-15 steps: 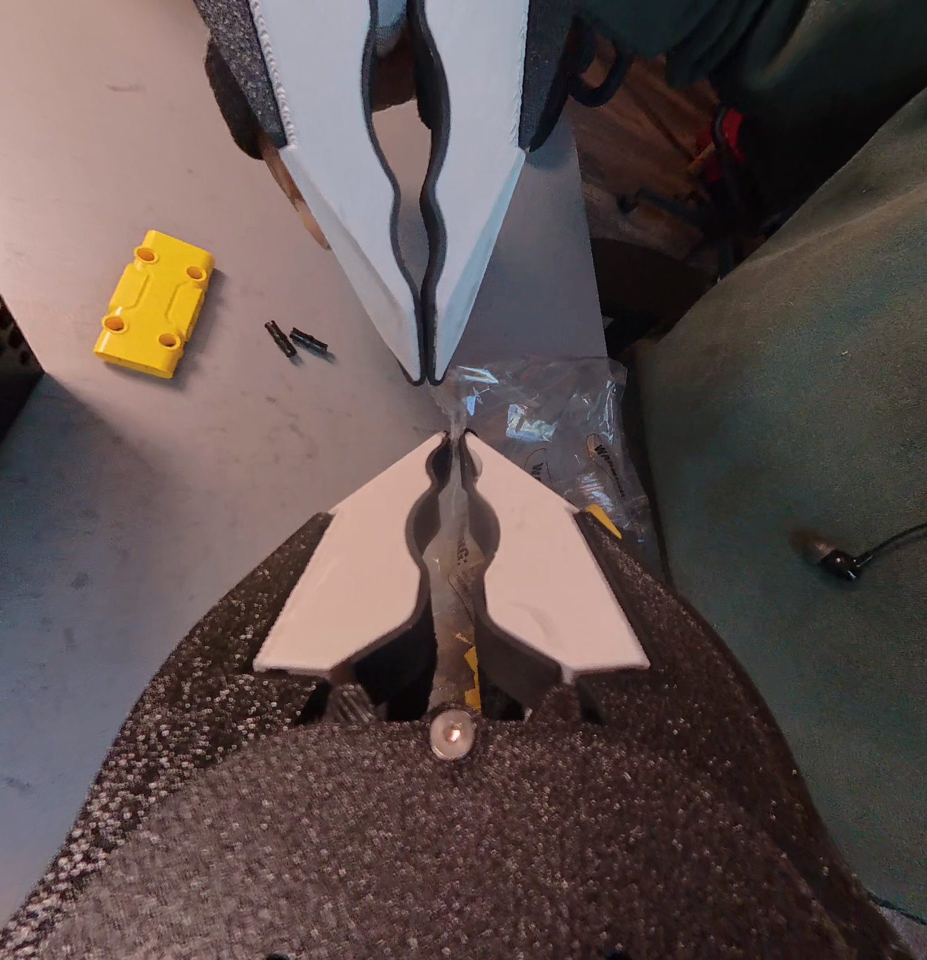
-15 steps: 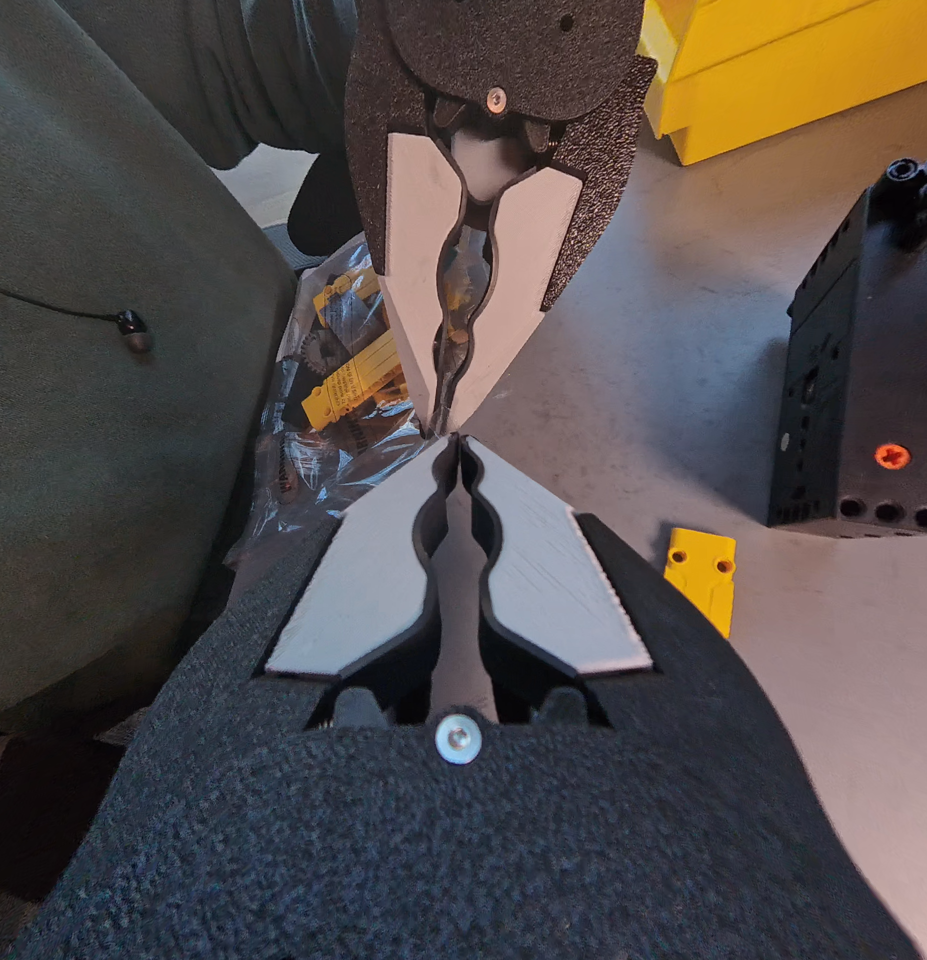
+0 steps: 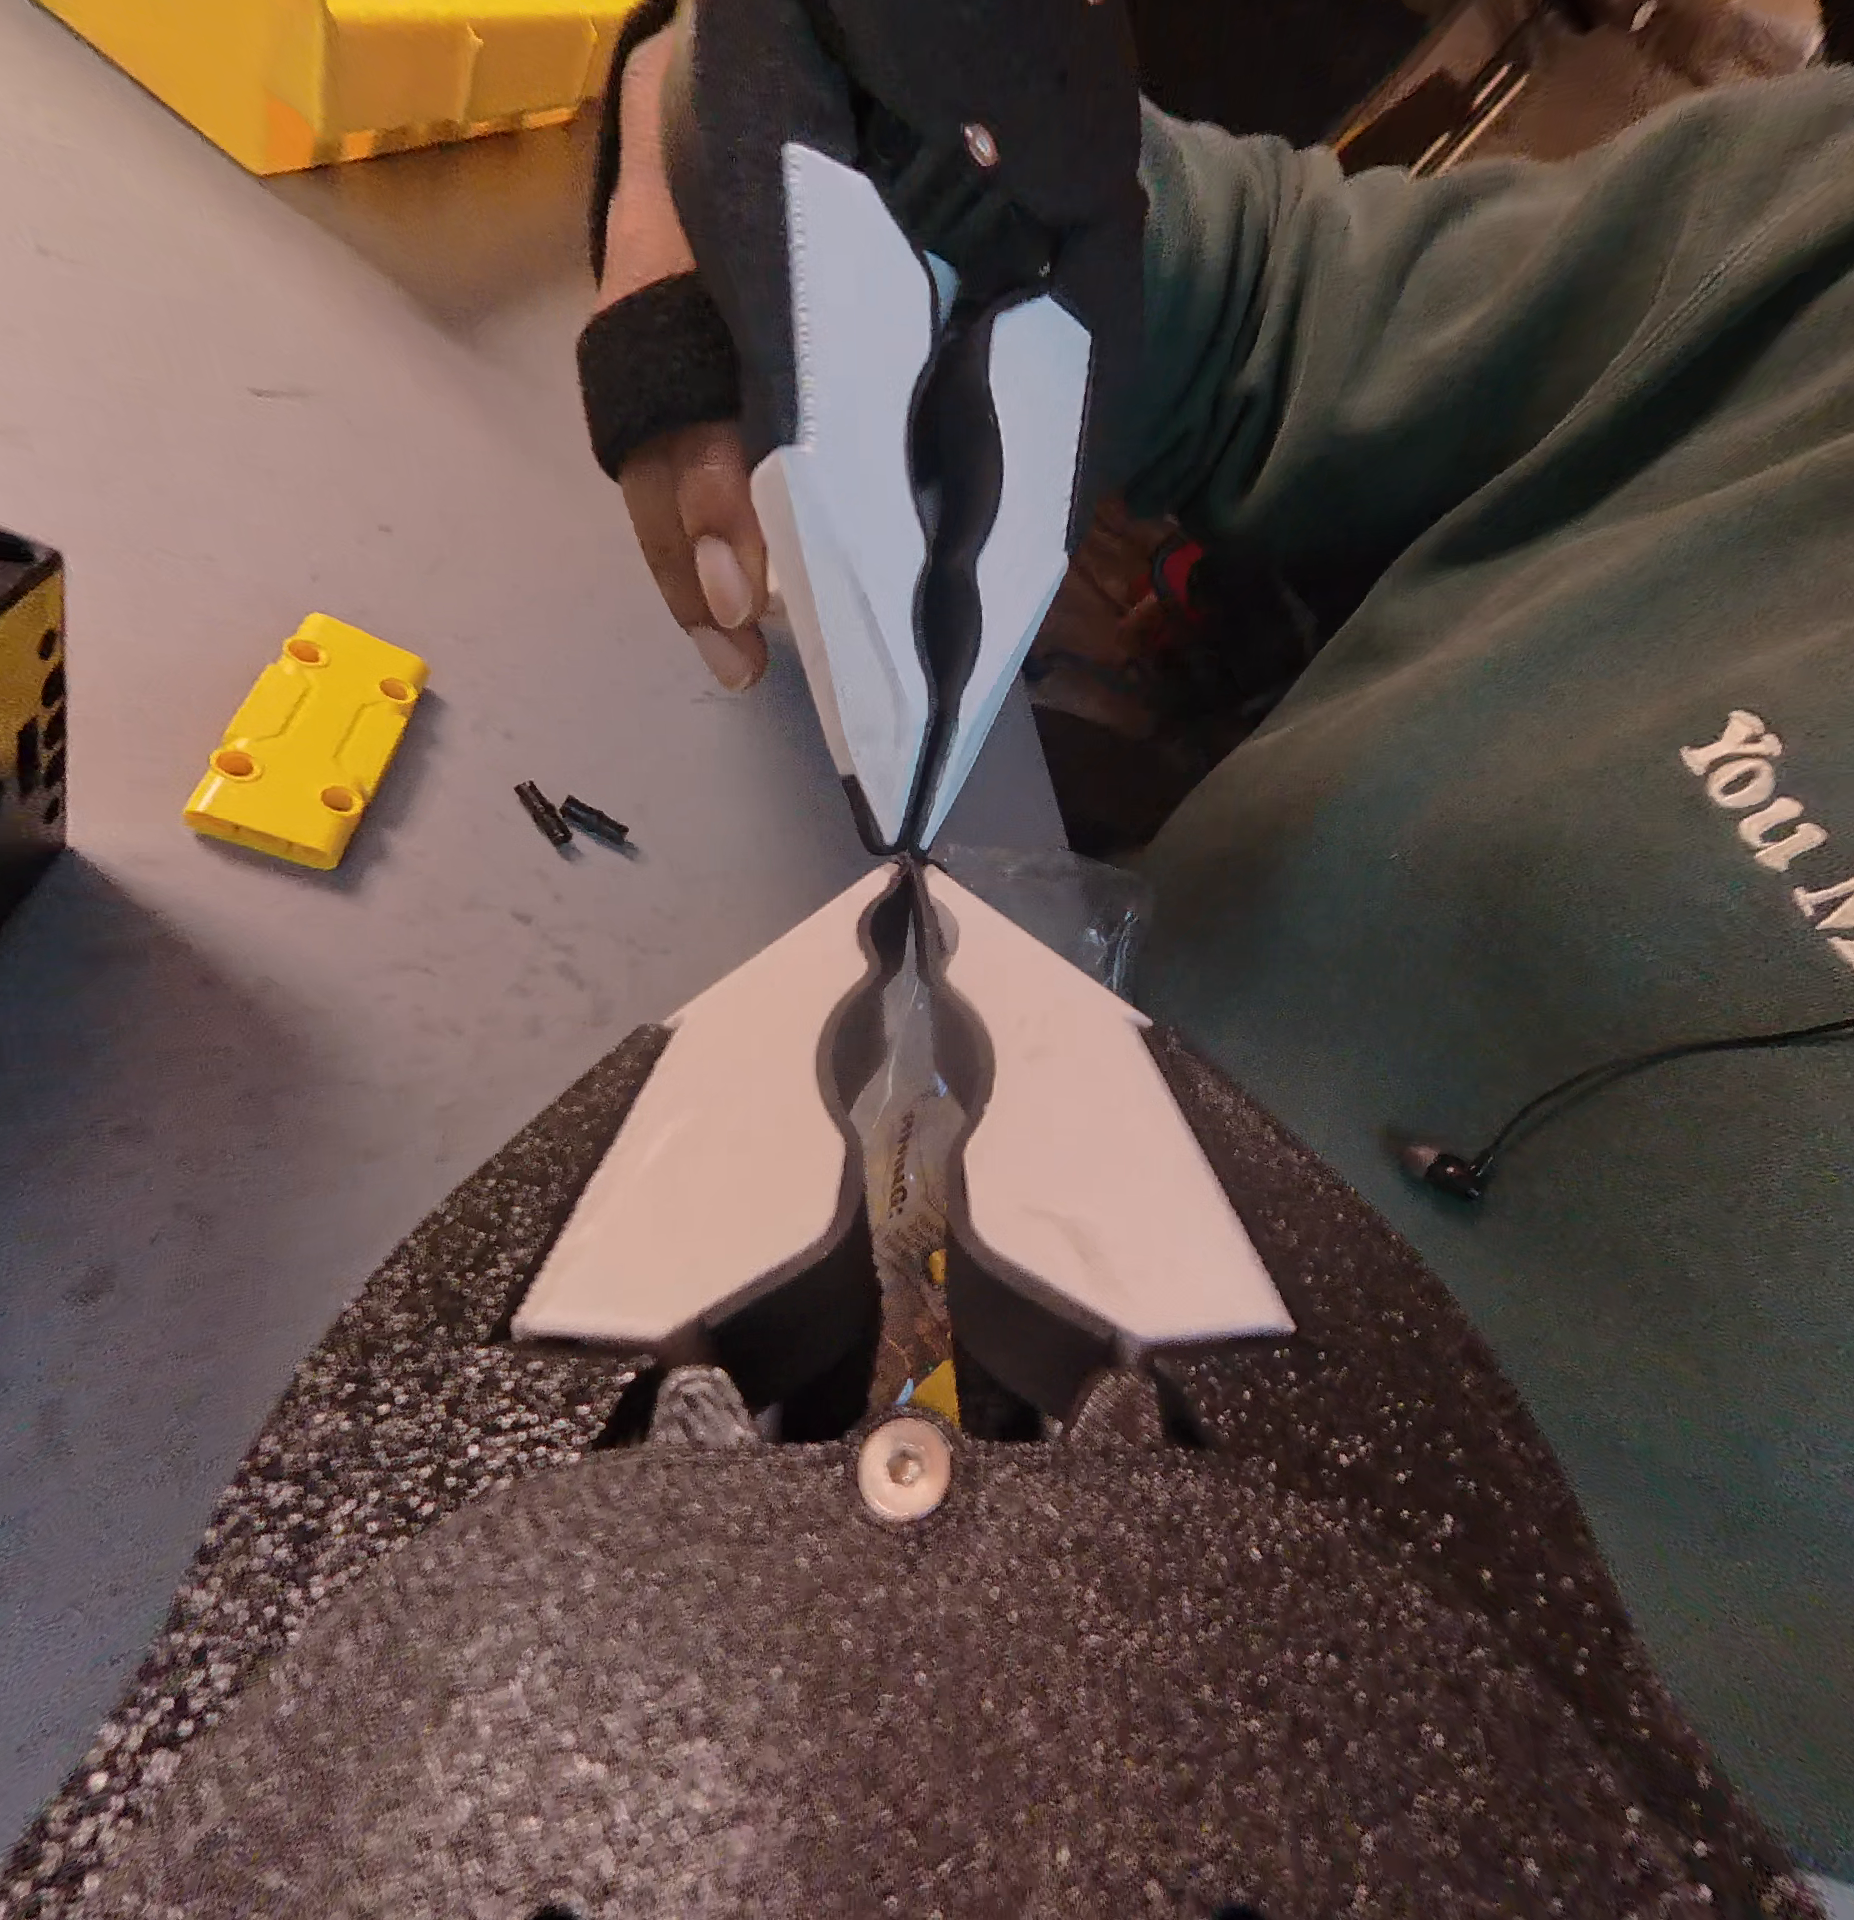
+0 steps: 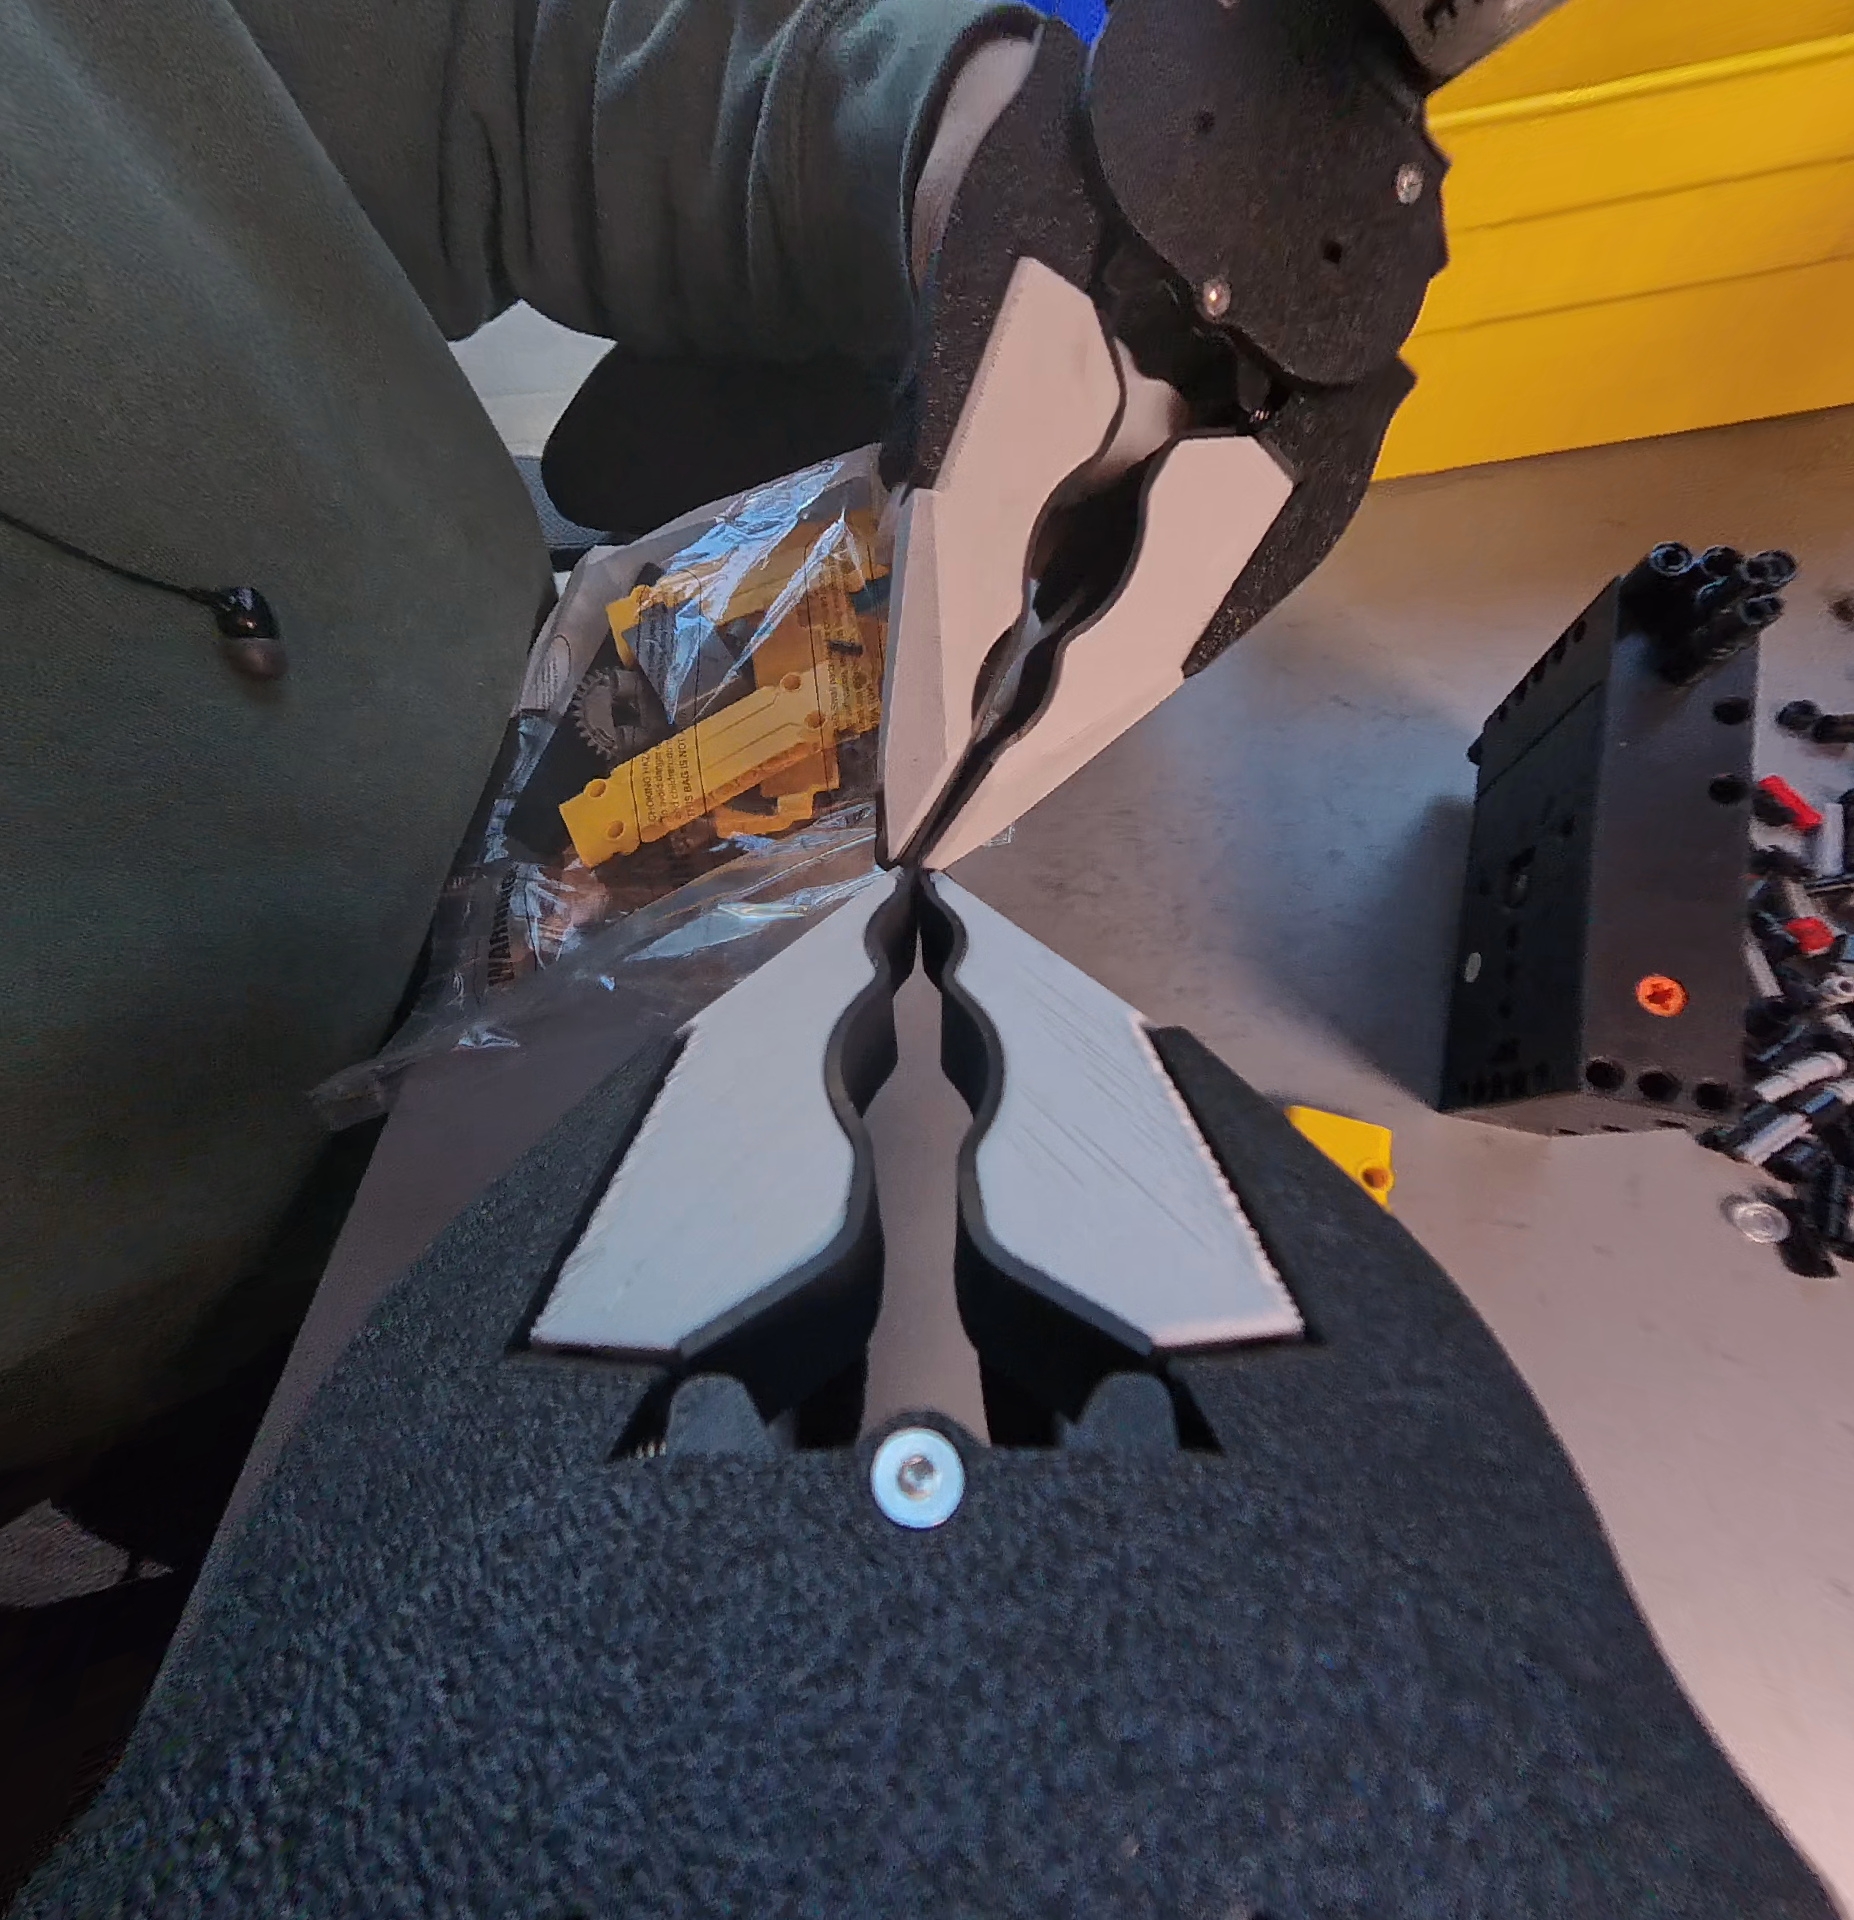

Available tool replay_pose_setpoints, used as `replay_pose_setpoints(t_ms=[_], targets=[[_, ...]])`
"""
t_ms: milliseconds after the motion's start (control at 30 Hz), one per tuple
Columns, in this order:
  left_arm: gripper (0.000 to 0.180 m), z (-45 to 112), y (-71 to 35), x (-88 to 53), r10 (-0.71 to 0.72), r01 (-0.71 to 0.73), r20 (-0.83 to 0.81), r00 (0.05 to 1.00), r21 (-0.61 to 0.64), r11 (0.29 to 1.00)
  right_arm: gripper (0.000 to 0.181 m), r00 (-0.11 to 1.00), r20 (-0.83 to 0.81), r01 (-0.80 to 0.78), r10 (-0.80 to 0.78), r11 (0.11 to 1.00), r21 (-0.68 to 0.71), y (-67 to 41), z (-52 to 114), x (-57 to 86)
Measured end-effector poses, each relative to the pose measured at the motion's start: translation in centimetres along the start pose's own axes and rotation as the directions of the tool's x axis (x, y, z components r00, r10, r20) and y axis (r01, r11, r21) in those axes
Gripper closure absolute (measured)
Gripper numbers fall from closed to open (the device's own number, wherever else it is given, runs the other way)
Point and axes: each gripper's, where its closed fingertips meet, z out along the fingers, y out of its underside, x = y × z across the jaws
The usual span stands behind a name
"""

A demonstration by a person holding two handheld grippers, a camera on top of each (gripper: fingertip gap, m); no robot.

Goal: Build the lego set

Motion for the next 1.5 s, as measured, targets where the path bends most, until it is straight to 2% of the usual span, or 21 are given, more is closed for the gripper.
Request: replay_pose_setpoints(t_ms=[100, 233, 400, 533, 733, 800, 833, 900, 967, 1033, 1200, 1367, 1500], targets=[[0.180, -0.4, -0.3, -0.4, -0.105, 0.110, -0.060, 0.993, 0.071, 0.991, 0.181, 0.983, -0.131, 0.129, -0.129, 0.992, -0.009, -0.2, -0.1, 0.7], [0.180, -0.5, 0.0, -0.8, -0.203, 0.216, -0.122, 0.972, 0.102, 0.971, 0.181, 0.899, -0.300, 0.316, -0.320, 0.947, -0.061, 0.0, 0.2, 1.1], [0.180, 0.2, 0.8, -1.0, -0.244, 0.255, -0.140, 0.960, 0.064, 0.965, 0.181, 0.717, -0.389, 0.530, -0.579, 0.815, -0.236, 0.8, 0.5, 0.6], [0.180, 1.0, 1.4, -0.9, -0.257, 0.265, -0.148, 0.955, 0.032, 0.964, 0.181, 0.608, -0.393, 0.602, -0.690, 0.723, -0.337, 1.5, 0.6, -0.1], [0.180, 2.1, 2.3, -0.7, -0.264, 0.265, -0.139, 0.954, -0.011, 0.964, 0.181, 0.606, -0.368, 0.607, -0.705, 0.709, -0.359, 2.5, 0.8, -1.3], [0.180, 2.4, 2.6, -0.7, -0.245, 0.244, -0.113, 0.963, -0.026, 0.970, 0.181, 0.646, -0.360, 0.582, -0.673, 0.739, -0.339, 2.8, 1.0, -1.5], [0.180, 2.5, 2.8, -0.6, -0.210, 0.207, -0.092, 0.973, -0.039, 0.978, 0.181, 0.719, -0.350, 0.528, -0.600, 0.800, -0.286, 3.1, 1.1, -1.6], [0.180, 2.5, 2.6, -0.7, -0.129, 0.127, -0.026, 0.991, -0.049, 0.991, 0.181, 0.886, -0.318, 0.313, -0.337, 0.942, -0.125, 3.0, 1.0, -1.6], [0.180, 2.6, 2.5, -0.7, -0.015, 0.020, 0.053, 0.998, -0.085, 0.996, 0.181, 0.959, -0.237, 0.155, -0.156, 0.988, -0.022, 2.9, 0.8, -1.6], [0.180, 2.6, 2.4, -0.7, 0.073, -0.058, 0.118, 0.990, -0.127, 0.990, 0.181, 0.983, -0.170, 0.076, -0.073, 0.997, 0.014, 2.8, 0.7, -1.8], [0.180, 2.5, 2.6, -0.8, 0.203, -0.163, 0.204, 0.958, -0.198, 0.967, 0.179, 0.997, -0.072, -0.001, 0.003, 1.000, 0.022, 2.5, 0.7, -2.0], [0.179, 2.4, 2.5, -0.9, 0.264, -0.212, 0.246, 0.932, -0.221, 0.952, 0.181, 0.999, -0.041, -0.022, 0.021, 1.000, -0.005, 2.4, 0.7, -1.7], [0.173, 2.1, 2.0, -0.6, 0.271, -0.230, 0.247, 0.931, -0.180, 0.956, 0.181, 0.998, -0.039, -0.051, 0.051, 0.999, 0.005, 2.2, 0.5, -1.5]])
